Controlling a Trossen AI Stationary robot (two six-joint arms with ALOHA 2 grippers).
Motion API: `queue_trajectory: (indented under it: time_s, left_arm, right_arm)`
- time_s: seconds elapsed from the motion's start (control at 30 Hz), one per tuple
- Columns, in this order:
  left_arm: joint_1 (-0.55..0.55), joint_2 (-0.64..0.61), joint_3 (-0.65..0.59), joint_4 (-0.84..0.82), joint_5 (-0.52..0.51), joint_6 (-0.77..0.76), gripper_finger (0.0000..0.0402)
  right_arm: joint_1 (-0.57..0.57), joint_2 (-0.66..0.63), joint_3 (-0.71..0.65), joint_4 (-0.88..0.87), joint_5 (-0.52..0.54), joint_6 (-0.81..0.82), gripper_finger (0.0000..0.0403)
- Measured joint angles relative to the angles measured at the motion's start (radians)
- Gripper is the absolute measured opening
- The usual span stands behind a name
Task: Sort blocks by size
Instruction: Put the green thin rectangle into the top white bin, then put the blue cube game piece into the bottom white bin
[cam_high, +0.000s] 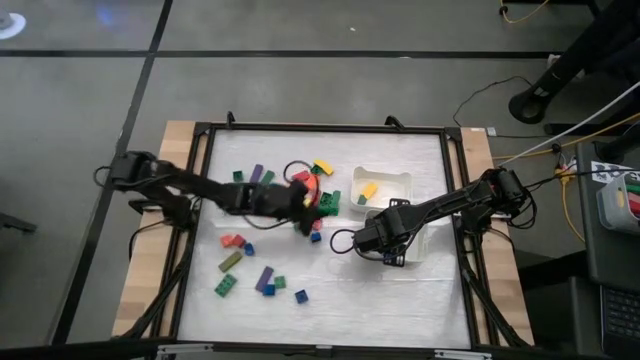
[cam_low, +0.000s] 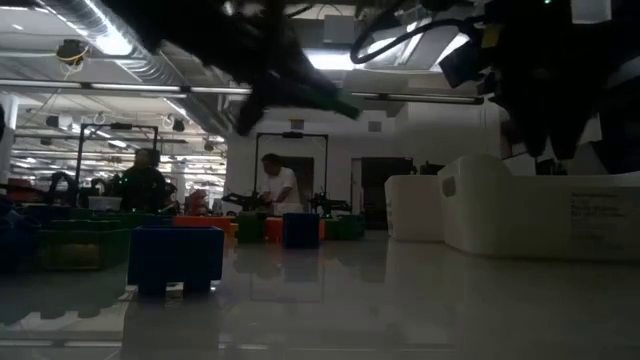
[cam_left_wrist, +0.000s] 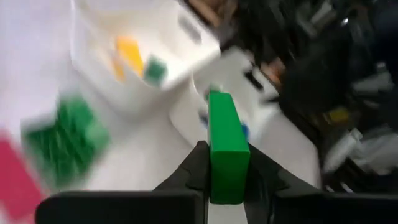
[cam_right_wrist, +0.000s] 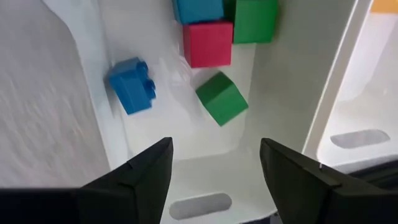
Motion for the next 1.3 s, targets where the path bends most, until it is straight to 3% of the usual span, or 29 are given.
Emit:
queue_trajectory:
  time_s: [0.17,0.33,0.47,0.67,0.87,1.1,1.2,1.3]
  left_arm:
    - [0.117,0.146,0.0,0.236,0.028,0.136,0.005]
    - [0.196,0.298,0.047,0.412,0.09,0.139,0.0047]
    - [0.223,0.406,0.159,0.414,0.148,0.162,0.0053]
    - [0.217,0.518,0.307,0.411,0.177,0.354,0.0068]
    - [0.203,0.542,0.347,0.406,0.176,0.529,0.0103]
    - [0.201,0.536,0.348,0.404,0.176,0.554,0.0167]
    - [0.201,0.482,0.348,0.321,0.176,0.566,0.0177]
    - [0.201,0.394,0.349,0.13,0.176,0.611,0.0179]
  right_arm:
    - [0.0,0.0,0.0,-0.001,-0.006,0.001,0.0241]
    - [0.0,-0.001,0.0,0.003,-0.009,0.001,0.0241]
    - [0.0,-0.001,0.0,0.013,-0.009,0.001,0.0241]
    - [0.0,-0.001,0.0,0.017,-0.009,0.001,0.0241]
    - [0.0,-0.001,0.0,0.02,-0.009,0.001,0.0241]
    - [0.0,-0.001,0.0,0.047,-0.009,0.001,0.0241]
    - [0.0,-0.001,0.0,0.066,-0.009,0.001,0.0241]
    - [0.0,-0.001,0.0,0.075,-0.009,0.001,0.0241]
